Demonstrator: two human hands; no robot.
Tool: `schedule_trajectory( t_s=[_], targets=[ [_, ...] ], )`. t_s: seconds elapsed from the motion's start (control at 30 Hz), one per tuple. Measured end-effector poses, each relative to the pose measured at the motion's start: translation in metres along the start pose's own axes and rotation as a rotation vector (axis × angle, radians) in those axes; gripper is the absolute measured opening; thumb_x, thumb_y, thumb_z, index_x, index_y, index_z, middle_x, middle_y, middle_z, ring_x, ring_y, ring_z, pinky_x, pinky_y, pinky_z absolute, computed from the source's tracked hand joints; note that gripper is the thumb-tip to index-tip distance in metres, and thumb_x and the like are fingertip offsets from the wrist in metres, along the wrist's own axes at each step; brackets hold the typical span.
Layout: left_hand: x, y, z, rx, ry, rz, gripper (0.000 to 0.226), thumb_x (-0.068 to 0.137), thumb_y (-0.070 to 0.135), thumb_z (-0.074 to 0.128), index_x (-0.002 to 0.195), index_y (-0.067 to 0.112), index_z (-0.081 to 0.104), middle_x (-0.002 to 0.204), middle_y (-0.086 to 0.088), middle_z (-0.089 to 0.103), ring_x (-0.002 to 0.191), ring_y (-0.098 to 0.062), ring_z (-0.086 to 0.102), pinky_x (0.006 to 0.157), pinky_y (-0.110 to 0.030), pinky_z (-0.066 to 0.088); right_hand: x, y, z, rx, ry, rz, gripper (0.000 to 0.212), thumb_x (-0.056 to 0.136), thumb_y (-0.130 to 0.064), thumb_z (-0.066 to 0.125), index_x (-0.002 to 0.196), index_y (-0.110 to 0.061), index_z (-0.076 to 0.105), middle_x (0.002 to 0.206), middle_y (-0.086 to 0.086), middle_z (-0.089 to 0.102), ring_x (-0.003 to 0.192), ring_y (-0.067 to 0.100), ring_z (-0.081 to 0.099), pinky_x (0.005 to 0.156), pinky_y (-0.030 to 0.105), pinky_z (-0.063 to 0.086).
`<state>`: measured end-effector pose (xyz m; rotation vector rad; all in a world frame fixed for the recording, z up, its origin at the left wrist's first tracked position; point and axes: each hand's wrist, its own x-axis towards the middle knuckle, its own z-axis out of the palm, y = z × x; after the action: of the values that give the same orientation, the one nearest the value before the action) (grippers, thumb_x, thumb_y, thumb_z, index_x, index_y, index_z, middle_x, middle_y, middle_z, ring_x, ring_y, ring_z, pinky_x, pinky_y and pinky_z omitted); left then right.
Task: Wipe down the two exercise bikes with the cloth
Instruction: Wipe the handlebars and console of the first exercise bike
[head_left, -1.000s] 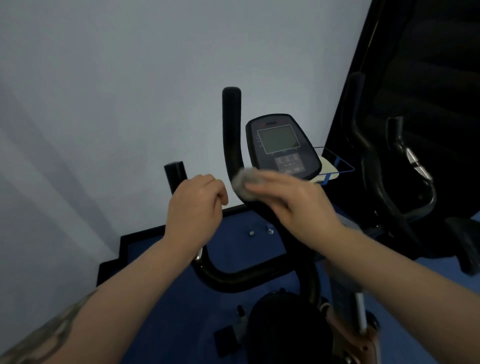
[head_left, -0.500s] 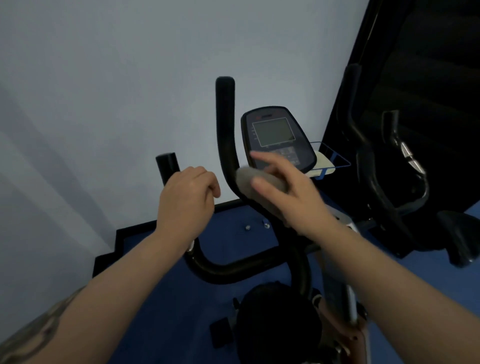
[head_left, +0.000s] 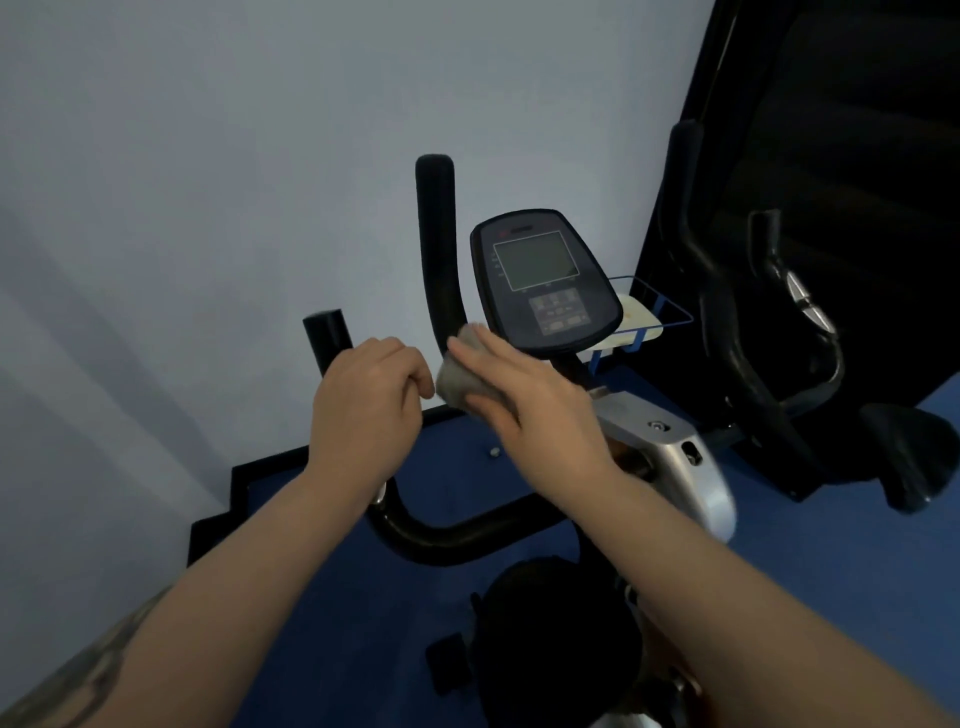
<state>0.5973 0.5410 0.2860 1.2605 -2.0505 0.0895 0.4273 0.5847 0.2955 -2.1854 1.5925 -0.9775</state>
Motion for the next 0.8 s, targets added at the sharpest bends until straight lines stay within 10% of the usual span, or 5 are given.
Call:
schedule_trajectory(
  t_s=[0.23, 0.47, 0.7, 0.8],
  targets=[
    [-0.001, 0.001, 0.003, 0.034, 0.023, -0.005, 0.03, 0.073, -0.018, 0.052, 0.065, 0.01, 0.062, 0.068, -0.001, 0.058, 0.066, -0.018, 0.051, 0.065, -0.026, 0.032, -0.038, 0.029, -0.023, 0.175, 0.143, 0.095, 0.038, 0.086, -0.02, 0.071, 0.12, -0.036, 0.067, 0.121, -0.03, 0.059, 0.114, -0.001, 0.058, 0.094, 0.005, 0.039],
    [-0.001, 0.002, 0.002, 0.031, 0.022, -0.025, 0.029, 0.074, -0.016, 0.052, 0.066, 0.009, 0.063, 0.071, -0.001, 0.06, 0.069, -0.018, 0.051, 0.067, -0.026, 0.031, -0.025, 0.019, -0.005, 0.038, 0.1, 0.232, 0.039, 0.092, -0.049, 0.054, 0.13, -0.05, 0.051, 0.109, -0.011, 0.07, 0.099, 0.009, 0.062, 0.084, 0.03, 0.049],
    [-0.001, 0.001, 0.002, 0.04, 0.018, -0.013, 0.03, 0.074, -0.016, 0.051, 0.066, 0.01, 0.063, 0.07, -0.001, 0.06, 0.068, -0.019, 0.052, 0.067, -0.027, 0.033, 0.025, 0.027, -0.013, 0.585, -0.212, 0.532, 0.034, 0.097, -0.052, 0.046, 0.112, -0.027, 0.064, 0.094, 0.0, 0.072, 0.08, 0.015, 0.068, 0.067, 0.032, 0.055],
    [-0.001, 0.002, 0.002, 0.035, 0.023, -0.019, 0.03, 0.073, -0.017, 0.052, 0.065, 0.01, 0.062, 0.07, 0.0, 0.06, 0.068, -0.018, 0.052, 0.067, -0.026, 0.032, 0.008, 0.027, -0.007, 0.379, -0.173, 0.415, 0.032, 0.1, -0.049, 0.04, 0.118, -0.029, 0.058, 0.094, -0.001, 0.068, 0.074, 0.014, 0.066, 0.065, 0.03, 0.052]
  ],
)
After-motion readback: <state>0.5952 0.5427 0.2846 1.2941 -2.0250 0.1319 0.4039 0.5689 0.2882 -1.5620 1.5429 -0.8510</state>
